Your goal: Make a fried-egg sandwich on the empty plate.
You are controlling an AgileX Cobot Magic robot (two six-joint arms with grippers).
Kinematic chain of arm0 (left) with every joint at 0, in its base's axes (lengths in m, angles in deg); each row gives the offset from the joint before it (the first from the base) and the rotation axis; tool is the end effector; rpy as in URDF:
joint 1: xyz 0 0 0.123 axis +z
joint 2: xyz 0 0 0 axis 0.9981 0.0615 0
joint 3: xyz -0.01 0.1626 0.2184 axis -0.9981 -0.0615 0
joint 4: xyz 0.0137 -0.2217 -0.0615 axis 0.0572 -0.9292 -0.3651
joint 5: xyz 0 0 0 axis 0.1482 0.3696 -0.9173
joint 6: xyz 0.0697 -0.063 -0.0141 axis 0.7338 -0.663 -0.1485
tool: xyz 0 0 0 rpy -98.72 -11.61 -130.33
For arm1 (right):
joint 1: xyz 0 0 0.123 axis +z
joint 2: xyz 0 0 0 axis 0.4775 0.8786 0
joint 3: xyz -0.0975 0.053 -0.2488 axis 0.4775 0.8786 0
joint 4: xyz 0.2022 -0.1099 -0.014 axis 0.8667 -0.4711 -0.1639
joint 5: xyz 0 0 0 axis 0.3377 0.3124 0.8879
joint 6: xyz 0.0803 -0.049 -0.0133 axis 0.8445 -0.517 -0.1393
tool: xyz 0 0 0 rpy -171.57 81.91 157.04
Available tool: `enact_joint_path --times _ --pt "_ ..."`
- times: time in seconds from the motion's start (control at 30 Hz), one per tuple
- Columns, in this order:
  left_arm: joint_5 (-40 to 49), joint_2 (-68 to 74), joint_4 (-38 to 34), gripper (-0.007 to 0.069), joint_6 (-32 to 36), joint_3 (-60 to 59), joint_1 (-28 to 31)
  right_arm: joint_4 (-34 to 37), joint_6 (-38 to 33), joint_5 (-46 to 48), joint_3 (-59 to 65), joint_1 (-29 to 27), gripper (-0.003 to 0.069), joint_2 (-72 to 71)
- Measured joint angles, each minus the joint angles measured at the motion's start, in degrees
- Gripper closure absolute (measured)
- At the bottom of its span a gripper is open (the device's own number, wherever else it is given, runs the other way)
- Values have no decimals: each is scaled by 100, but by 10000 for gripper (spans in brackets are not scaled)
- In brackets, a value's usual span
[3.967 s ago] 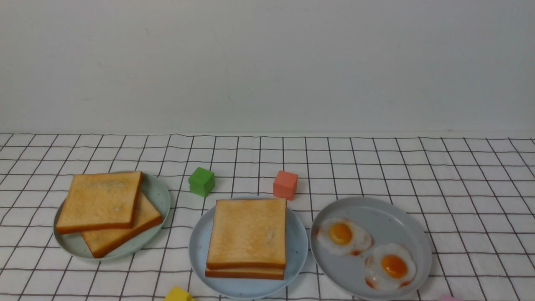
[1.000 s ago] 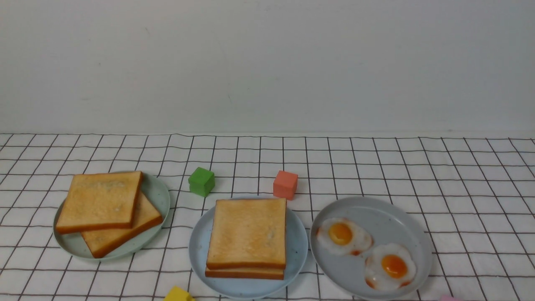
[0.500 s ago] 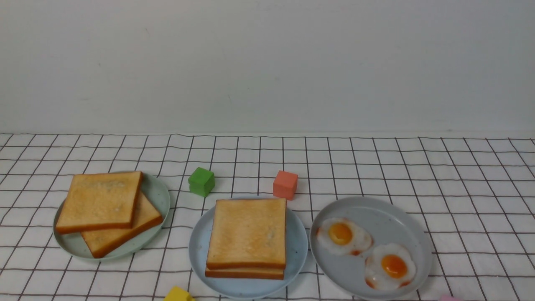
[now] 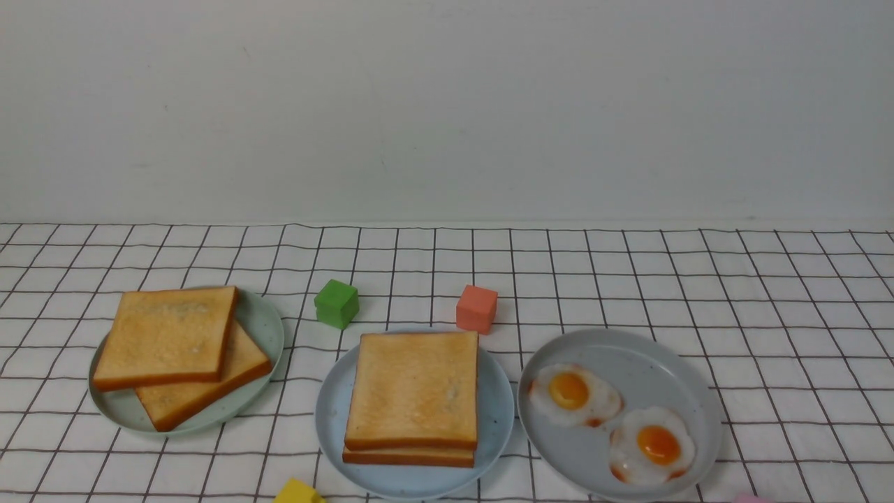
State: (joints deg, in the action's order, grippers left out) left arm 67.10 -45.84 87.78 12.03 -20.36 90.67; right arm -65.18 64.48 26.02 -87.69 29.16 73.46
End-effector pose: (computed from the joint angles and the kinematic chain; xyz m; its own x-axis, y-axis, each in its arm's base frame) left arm 0.0464 0.0083 0.1686 -0.2720 -0.2727 -0.9228 -0.1960 0.9546 -0.2243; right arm 0.0467 -0.0001 0.1721 -0.3083 -0.0273 -0.9509 -0.0119 0.9996 -0.0248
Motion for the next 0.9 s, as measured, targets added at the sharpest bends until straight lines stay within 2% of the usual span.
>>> enact_joint_path --times 0.9 --pt "0 0 0 503 0 0 -78 -3 4 0 0 0 474 0"
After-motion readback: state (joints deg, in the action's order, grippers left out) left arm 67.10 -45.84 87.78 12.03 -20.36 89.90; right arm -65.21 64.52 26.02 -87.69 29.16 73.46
